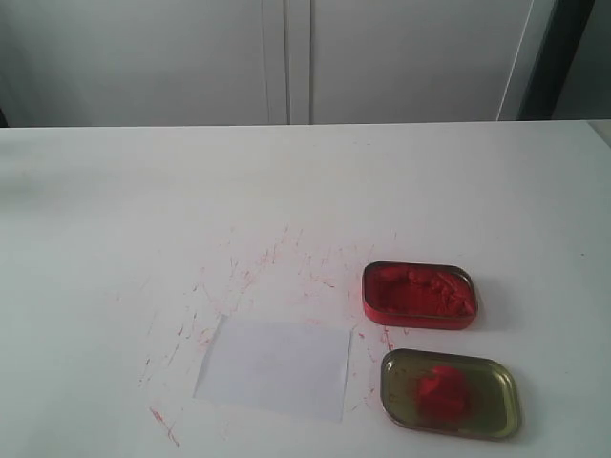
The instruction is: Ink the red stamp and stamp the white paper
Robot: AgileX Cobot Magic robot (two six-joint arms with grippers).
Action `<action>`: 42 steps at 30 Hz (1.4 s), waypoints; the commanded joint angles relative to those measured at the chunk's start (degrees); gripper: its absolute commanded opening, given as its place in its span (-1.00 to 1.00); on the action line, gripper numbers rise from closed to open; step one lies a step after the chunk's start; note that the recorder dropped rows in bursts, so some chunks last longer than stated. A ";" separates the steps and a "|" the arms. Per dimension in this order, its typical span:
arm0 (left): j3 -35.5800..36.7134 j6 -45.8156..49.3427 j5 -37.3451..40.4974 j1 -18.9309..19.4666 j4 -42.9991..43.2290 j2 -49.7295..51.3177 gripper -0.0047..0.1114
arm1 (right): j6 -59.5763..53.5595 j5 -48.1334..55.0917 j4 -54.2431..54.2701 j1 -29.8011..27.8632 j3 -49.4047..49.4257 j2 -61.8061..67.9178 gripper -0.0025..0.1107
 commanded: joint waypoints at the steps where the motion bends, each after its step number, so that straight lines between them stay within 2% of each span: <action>1: 0.22 -0.02 -0.06 0.15 -0.47 -0.23 -0.92 | 0.24 -0.26 -0.33 -0.40 0.28 -0.24 -0.96; 42: 0.22 -0.02 -0.06 0.15 -0.47 -0.23 -0.92 | 0.24 -1.40 -0.36 -0.40 0.28 -0.24 -0.96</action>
